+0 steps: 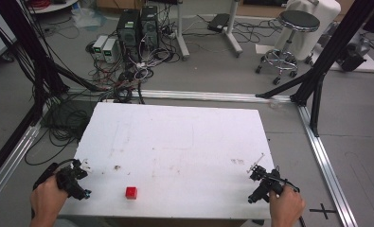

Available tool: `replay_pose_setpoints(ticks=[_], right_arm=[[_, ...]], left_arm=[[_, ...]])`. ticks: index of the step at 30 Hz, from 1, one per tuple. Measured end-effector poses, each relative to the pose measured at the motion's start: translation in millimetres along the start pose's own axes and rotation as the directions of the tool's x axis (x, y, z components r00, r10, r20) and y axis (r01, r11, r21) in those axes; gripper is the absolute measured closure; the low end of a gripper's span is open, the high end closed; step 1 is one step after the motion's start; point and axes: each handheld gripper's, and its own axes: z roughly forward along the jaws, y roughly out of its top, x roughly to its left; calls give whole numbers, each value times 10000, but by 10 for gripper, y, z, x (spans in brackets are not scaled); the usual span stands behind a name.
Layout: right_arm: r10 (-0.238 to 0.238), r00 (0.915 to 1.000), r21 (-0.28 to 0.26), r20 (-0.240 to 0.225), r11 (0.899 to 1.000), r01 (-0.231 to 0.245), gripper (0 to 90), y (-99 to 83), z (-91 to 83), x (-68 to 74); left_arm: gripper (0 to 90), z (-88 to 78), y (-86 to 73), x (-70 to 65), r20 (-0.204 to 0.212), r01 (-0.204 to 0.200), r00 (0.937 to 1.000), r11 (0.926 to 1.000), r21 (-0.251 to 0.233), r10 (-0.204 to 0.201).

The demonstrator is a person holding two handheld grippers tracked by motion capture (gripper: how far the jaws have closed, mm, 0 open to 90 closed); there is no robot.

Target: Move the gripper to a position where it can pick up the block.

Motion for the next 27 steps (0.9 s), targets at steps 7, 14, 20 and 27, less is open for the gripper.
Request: replay_pose_setpoints(ticks=[7, 14, 20, 27], right_arm=[[49, 10000, -17, -36, 10000, -49, 16, 0, -22, 5], [16, 10000, -25, -31, 10000, -16, 16, 8, -22, 11], [-19, 10000, -13, -17, 10000, 19, 16, 10, -24, 18], [-50, 10000, -68, -52, 10000, 49, 16, 16, -25, 26]], left_arm=[[234, -3, 1, 0, 45, -19, 10000, 10000, -15, 19], [233, -22, -13, 8, 45, 6, 10000, 9998, -186, -5], [233, -50, -3, -13, -1, -81, 10000, 9998, -164, 81], [233, -128, 36, -65, -262, -365, 9990, 9990, -263, 358]])
